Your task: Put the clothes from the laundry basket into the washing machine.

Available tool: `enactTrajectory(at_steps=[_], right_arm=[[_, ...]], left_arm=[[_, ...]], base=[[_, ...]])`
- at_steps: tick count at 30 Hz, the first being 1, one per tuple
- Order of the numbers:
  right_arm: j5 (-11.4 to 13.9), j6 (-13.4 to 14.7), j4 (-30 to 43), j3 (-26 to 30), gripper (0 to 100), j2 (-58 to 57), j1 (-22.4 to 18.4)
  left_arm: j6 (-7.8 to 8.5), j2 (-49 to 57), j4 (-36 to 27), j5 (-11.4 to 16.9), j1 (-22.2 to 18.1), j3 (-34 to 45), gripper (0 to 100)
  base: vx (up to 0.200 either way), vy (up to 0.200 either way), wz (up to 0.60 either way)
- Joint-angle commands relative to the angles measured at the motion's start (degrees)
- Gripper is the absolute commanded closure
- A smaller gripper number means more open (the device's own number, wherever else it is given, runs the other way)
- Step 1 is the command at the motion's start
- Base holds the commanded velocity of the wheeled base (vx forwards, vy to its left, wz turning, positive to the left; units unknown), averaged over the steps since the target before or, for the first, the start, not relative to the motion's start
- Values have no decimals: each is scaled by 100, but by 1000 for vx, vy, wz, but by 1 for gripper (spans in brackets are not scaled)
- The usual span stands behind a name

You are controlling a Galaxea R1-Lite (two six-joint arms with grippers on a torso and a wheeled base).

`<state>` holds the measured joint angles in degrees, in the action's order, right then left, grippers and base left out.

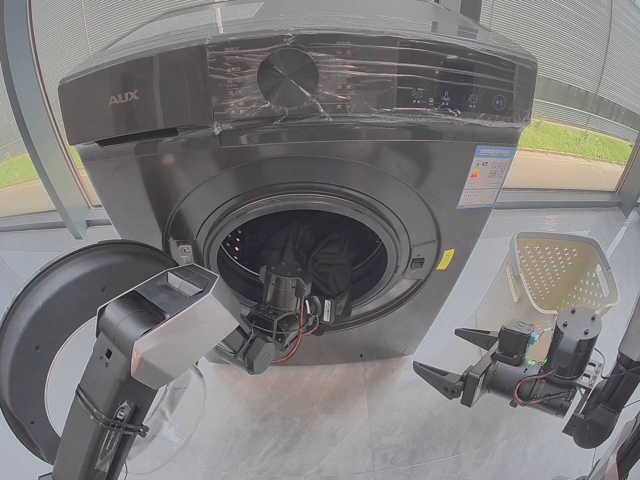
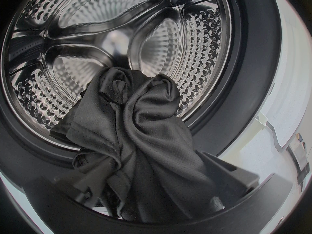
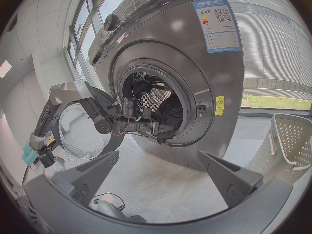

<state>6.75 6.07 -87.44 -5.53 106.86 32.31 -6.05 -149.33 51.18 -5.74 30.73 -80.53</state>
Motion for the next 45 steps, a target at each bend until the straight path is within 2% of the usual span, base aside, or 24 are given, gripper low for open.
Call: enactTrajectory(at_steps=[1, 6, 12, 13, 14, 18, 21, 35, 36, 45], right_arm=[[1, -1, -1, 0, 0, -8, 39], [1, -1, -10, -79, 0, -8, 39], [1, -1, -1, -185, 0, -78, 101], [1, -1, -1, -185, 0, -78, 101], [1, -1, -1, -194, 0, -87, 109], [1, -1, -10, -229, 0, -95, 109], [1, -1, -1, -220, 0, -131, 109], [1, -1, -1, -211, 0, -148, 101], [1, -1, -1, -211, 0, -148, 101], [37, -1, -1, -132, 0, -139, 65]], left_arm=[[-11, -122, -2, -6, -23, -33, 100], [-28, -140, -46, -76, -41, -367, 100], [-46, -588, -46, -595, -278, -2028, 100], [-46, -588, -46, -595, -278, -2028, 100], [-55, -764, -46, -683, -340, -2520, 100], [-28, -1107, -73, -806, -401, -3406, 100], [16, -1221, -81, -867, -489, -3406, 100], [16, -1221, -29, -867, -542, -3406, 100], [16, -1212, -29, -867, -542, -3406, 0], [-19, -1107, -125, -876, -472, -3406, 0]], base=[[0, 0, 0], [0, 0, 0], [0, 0, 0], [0, 0, 0], [0, 0, 0], [0, 0, 0], [0, 0, 0], [0, 0, 0], [0, 0, 0], [0, 0, 0]])
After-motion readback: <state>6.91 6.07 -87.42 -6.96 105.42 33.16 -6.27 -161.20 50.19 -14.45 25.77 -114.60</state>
